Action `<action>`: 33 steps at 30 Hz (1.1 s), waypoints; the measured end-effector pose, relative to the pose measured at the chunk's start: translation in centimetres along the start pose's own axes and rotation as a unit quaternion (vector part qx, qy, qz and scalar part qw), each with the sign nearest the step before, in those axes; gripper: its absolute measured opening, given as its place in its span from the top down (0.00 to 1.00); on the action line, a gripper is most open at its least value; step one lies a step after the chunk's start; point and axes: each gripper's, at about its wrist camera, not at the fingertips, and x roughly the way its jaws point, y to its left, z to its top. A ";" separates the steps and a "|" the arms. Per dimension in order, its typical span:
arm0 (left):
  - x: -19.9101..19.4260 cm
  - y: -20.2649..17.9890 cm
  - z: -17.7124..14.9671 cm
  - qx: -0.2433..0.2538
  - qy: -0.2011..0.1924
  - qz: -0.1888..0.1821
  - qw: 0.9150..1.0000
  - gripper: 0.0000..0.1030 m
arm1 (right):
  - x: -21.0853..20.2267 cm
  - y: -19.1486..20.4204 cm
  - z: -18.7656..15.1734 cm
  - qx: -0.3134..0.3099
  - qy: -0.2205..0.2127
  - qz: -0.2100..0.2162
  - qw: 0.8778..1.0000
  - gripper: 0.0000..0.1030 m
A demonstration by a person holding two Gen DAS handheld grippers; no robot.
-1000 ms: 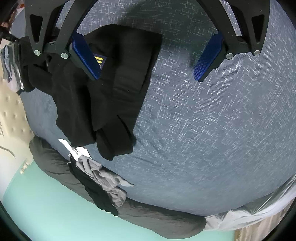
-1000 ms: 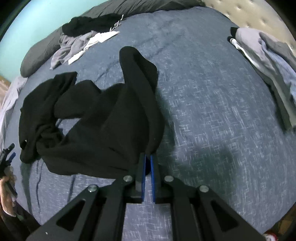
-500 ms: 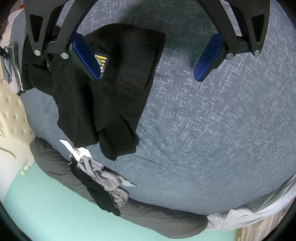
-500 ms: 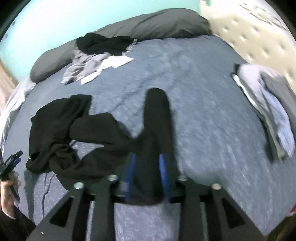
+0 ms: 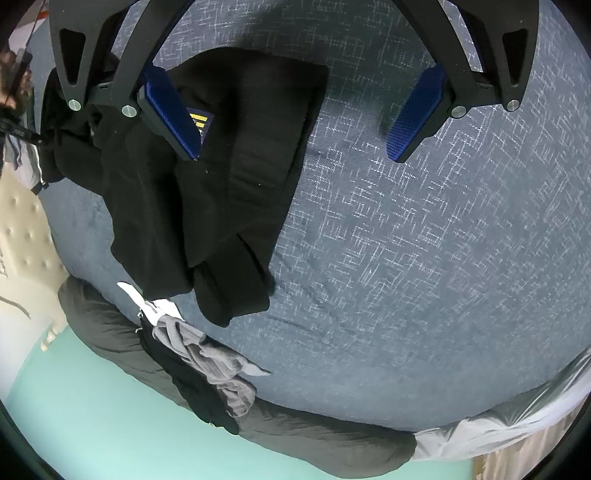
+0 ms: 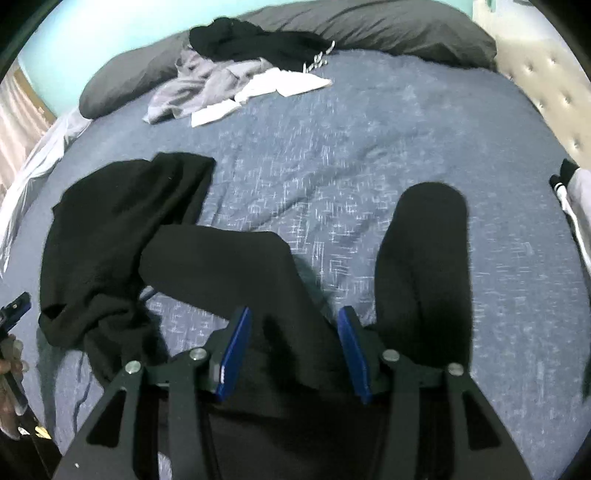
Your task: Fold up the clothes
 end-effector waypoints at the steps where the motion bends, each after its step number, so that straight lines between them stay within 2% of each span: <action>1: 0.0 0.1 0.1 -0.001 0.000 0.000 1.000 0.00 | 0.6 0.1 0.2 -0.002 0.006 0.001 1.000 0.52; 4: 0.2 0.1 0.1 -0.002 0.001 0.002 1.000 0.00 | 2.1 0.1 0.3 -0.011 0.022 -0.001 1.000 0.52; 5: 0.2 0.1 0.1 -0.001 0.002 0.002 1.000 0.00 | 2.4 0.2 0.3 -0.014 0.025 -0.001 1.000 0.56; 6: 0.3 0.0 0.1 0.000 0.002 0.002 1.000 0.00 | 2.7 0.3 0.3 -0.016 0.027 -0.001 1.000 0.65; 7: 0.4 -0.1 0.1 0.001 0.003 0.003 1.000 0.00 | 2.9 0.3 0.2 -0.019 0.027 -0.001 0.999 0.68; 9: 0.5 -0.3 0.1 0.003 0.004 0.002 1.000 0.00 | 2.9 0.5 0.2 -0.026 0.019 0.000 0.999 0.87; 11: 0.6 -0.5 0.0 0.005 0.004 0.003 1.000 0.00 | 2.6 0.7 0.4 -0.030 0.011 -0.003 0.999 0.91; 15: 0.7 -0.6 -0.1 0.008 0.006 0.004 1.000 0.00 | -0.4 1.1 2.0 -0.039 -0.041 -0.009 0.998 0.93; 22: 0.8 -0.7 -0.3 0.010 0.006 0.005 1.000 0.00 | -7.2 1.2 7.0 -0.057 -0.132 -0.051 0.988 0.93; 33: 0.9 -0.7 -0.2 0.011 0.006 0.009 1.000 0.00 | -13.9 -2.4 15.3 -0.016 -0.199 -0.131 0.971 0.93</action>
